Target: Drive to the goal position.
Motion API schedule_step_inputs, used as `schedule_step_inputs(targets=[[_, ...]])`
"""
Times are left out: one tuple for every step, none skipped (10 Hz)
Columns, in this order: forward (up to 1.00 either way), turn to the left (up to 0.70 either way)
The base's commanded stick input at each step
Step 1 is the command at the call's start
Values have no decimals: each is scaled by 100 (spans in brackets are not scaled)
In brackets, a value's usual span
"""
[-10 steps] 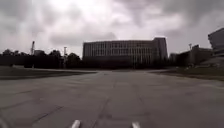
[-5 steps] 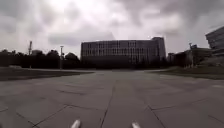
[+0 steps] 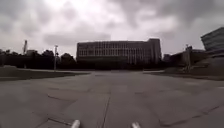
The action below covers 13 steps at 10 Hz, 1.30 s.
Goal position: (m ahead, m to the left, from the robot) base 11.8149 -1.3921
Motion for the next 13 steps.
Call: schedule_step_inputs(targets=[[100, -16], [100, -11], [100, -18], [100, -18], [100, -10], [100, -13], [100, -8], [100, 0], [100, -5], [100, -20], [100, -1], [100, -21], [100, -18]])
